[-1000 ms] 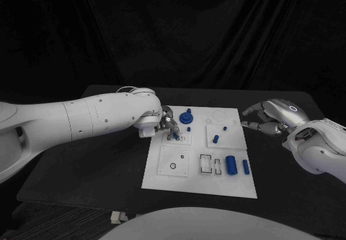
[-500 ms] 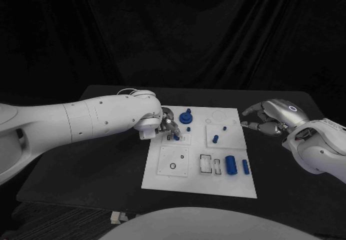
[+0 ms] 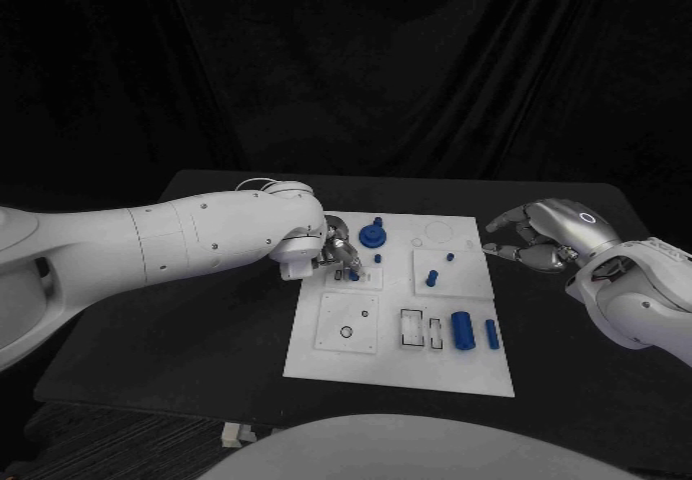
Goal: Assemble the parts on the task board
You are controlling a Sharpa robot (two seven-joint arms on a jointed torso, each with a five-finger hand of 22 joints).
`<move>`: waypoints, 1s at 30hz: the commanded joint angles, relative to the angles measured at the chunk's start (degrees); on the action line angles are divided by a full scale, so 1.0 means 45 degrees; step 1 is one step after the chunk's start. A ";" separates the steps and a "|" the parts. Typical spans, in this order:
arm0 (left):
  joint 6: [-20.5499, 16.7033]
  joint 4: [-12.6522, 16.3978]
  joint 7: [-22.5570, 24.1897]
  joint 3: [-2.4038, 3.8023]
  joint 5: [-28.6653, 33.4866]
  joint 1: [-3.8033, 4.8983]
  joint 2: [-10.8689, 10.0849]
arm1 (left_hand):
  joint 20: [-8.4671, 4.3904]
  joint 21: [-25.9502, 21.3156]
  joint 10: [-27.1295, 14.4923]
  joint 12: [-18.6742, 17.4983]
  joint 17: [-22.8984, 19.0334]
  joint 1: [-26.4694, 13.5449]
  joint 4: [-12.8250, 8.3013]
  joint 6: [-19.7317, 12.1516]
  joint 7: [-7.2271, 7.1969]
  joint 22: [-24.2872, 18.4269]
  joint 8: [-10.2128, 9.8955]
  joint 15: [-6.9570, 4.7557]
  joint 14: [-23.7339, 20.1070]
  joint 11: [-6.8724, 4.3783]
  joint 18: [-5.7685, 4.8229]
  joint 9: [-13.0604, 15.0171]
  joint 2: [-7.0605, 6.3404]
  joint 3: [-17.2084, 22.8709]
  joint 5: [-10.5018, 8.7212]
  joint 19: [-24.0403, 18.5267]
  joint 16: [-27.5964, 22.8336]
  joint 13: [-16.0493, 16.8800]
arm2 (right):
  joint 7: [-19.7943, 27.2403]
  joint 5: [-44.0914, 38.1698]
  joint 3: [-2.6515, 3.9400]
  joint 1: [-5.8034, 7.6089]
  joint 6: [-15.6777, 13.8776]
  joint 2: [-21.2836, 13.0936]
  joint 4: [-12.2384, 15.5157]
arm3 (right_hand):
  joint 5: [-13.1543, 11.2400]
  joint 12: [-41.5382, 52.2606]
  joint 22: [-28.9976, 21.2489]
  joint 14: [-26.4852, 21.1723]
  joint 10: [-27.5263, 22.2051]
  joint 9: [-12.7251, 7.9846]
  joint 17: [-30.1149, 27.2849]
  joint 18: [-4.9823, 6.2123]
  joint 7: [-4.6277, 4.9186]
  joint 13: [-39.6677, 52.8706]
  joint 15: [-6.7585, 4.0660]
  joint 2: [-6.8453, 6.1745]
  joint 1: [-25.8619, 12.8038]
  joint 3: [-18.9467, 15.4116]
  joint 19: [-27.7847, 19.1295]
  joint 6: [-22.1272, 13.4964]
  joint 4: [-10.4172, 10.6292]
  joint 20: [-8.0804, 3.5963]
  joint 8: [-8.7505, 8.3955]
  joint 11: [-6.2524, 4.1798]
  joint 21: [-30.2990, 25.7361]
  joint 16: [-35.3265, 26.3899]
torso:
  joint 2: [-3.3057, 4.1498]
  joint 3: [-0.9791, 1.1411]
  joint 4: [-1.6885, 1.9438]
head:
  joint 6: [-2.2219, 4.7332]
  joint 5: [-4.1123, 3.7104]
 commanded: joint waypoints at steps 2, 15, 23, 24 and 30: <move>0.0037 0.0015 0.0056 -0.0013 0.0040 -0.0065 0.0056 | 0.0075 -0.0097 0.1329 0.0045 0.3353 -0.0646 0.0978 0.0179 0.0152 0.2734 -0.0745 0.0062 0.1323 0.0082 -0.0091 -0.0517 -0.0142 -0.0972 -0.1048 0.0075 0.0034 0.3353 | -0.0064 -0.0083 0.0006 -0.0029 0.0068 -0.0014 0.0015 | 0.0081 0.0033 0.2083 0.1028 0.1305 0.0019 0.1898 0.0065 -0.0005 0.3354 0.0065 0.0112 0.0003 0.0002 0.0042 0.0052 0.0085 0.0046 0.0044 0.0040 -0.0010 -0.0034 | 0.0007 -0.0009 -0.0004 | -0.0003 0.0001; 0.0187 -0.0135 -0.0082 -0.0013 0.0040 -0.0072 0.0075 | 0.0212 -0.0225 0.1329 0.0045 0.3353 -0.2204 0.2984 0.0585 0.0305 0.2730 -0.1448 0.0202 0.1323 0.0239 -0.0059 -0.0834 -0.0401 -0.3469 -0.2466 -0.0012 0.0034 0.3353 | -0.0058 -0.0083 0.0006 -0.0046 0.0082 -0.0008 -0.0015 | 0.0081 0.0033 0.2083 0.1028 0.1305 0.0019 0.1898 0.0065 -0.0005 0.3354 0.0065 0.0112 0.0003 0.0002 0.0042 0.0052 0.0085 0.0046 0.0044 0.0040 -0.0010 -0.0034 | -0.0002 -0.0009 -0.0011 | -0.0003 0.0019; 0.0029 0.0022 -0.0124 -0.0012 0.0040 -0.0074 -0.0075 | 0.0156 -0.0213 0.1329 0.0045 0.3353 -0.1940 0.3248 0.0903 0.0162 0.2761 -0.0988 0.0122 0.1323 0.0132 -0.0064 -0.0204 -0.0235 -0.3957 -0.2465 0.0024 0.0034 0.3353 | -0.0034 -0.0083 0.0006 -0.0056 0.0054 -0.0023 -0.0013 | 0.0111 0.0033 0.2079 0.1022 0.1305 0.0017 0.1876 0.0068 -0.0006 0.3354 0.0062 0.0106 0.0008 -0.0007 0.0037 0.0061 0.0090 0.0044 0.0036 0.0038 -0.0024 -0.0056 | 0.0002 -0.0016 -0.0016 | -0.0003 0.0014; -0.0008 0.0059 -0.0121 -0.0011 0.0040 -0.0074 -0.0106 | 0.0136 -0.0212 0.1329 0.0045 0.3353 -0.1882 0.3276 0.0893 0.0143 0.2766 -0.0906 0.0106 0.1323 0.0113 -0.0064 -0.0070 -0.0217 -0.4034 -0.2465 0.0029 0.0034 0.3353 | -0.0031 -0.0083 0.0006 -0.0056 0.0050 -0.0028 -0.0012 | 0.0111 0.0033 0.2079 0.1022 0.1305 0.0017 0.1876 0.0068 -0.0006 0.3354 0.0062 0.0106 0.0008 -0.0007 0.0037 0.0061 0.0090 0.0044 0.0036 0.0038 -0.0024 -0.0056 | 0.0002 -0.0021 -0.0015 | -0.0003 0.0011; -0.0413 0.0572 -0.0037 -0.0008 0.0039 -0.0026 -0.0567 | -0.0005 -0.0139 0.1329 0.0045 0.3353 -0.1375 0.3430 0.0885 -0.0036 0.2827 -0.0090 -0.0044 0.1323 -0.0046 -0.0093 0.1145 -0.0107 -0.4616 -0.2463 0.0152 0.0034 0.3353 | 0.0000 -0.0083 0.0007 -0.0059 -0.0017 -0.0077 0.0009 | 0.0116 -0.0014 0.2074 0.1015 0.1270 0.0016 0.1849 0.0072 -0.0007 0.3307 0.0061 0.0104 0.0006 -0.0010 0.0031 0.0063 0.0092 0.0044 0.0034 0.0038 -0.0045 -0.0084 | 0.0003 -0.0016 -0.0027 | -0.0003 -0.0051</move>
